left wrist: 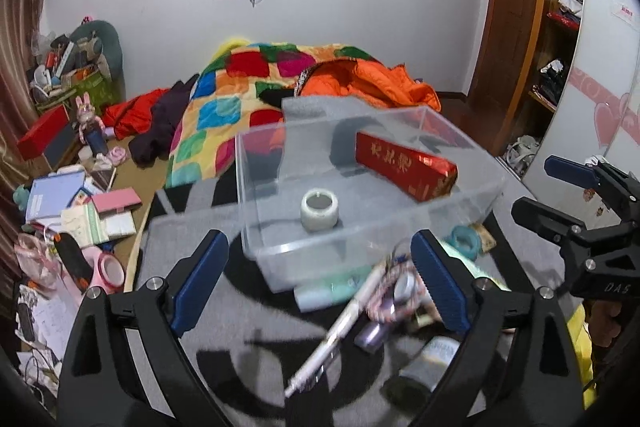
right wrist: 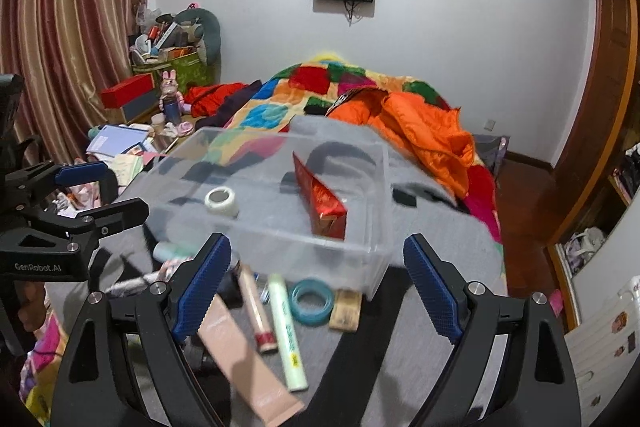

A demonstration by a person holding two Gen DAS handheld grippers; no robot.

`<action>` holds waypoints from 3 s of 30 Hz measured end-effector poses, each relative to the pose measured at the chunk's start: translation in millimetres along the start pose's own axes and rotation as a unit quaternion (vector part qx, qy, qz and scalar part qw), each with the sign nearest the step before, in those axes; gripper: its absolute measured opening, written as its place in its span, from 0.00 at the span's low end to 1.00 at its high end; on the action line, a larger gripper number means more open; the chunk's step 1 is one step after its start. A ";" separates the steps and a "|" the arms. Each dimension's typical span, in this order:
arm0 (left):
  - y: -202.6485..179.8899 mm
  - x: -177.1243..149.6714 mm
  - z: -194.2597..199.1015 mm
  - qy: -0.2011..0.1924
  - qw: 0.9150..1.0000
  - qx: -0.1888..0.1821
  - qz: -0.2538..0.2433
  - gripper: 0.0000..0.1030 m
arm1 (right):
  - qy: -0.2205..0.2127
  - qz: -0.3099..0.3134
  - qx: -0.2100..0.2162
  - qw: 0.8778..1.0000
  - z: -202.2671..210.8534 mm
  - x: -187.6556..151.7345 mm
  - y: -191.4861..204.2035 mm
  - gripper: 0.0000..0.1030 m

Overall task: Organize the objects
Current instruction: 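Grasp the green glass bottle with the left gripper, then lift the green bottle with the left gripper while the right grasps the beige tube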

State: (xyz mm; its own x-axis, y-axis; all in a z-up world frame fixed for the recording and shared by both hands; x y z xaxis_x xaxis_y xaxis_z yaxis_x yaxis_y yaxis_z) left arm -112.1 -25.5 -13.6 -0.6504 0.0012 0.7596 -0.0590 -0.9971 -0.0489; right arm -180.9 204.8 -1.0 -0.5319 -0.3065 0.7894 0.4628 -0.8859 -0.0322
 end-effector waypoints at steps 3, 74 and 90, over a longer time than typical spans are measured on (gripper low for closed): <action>-0.8 -14.5 4.4 0.008 1.000 -0.001 0.001 0.91 | 0.013 -0.003 0.012 1.000 -0.6 -11.7 2.7 0.84; 9.5 -85.2 23.8 0.030 0.999 -0.020 0.037 0.57 | 0.104 0.022 0.106 0.989 -35.8 -60.2 44.4 0.29; 20.1 -105.9 12.7 0.056 0.993 -0.058 0.089 0.62 | 0.122 0.031 0.109 0.986 -47.5 -59.1 51.2 0.30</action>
State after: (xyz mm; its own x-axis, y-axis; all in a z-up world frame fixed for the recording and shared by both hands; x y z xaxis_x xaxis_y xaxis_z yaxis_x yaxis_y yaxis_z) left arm -34.8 -46.6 -86.8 -0.7386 -0.1590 0.6551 -0.0177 -0.9669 -0.2546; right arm -159.5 161.1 -78.4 -0.6397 -0.4564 0.6185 0.6277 -0.7745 0.0777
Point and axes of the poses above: each gripper's, at about its wrist camera, not at the fingertips, and z roughly against the way its jaws point, y to its left, x to its top, the point moved 4 cm from there along -z, roughly the way its jaws point
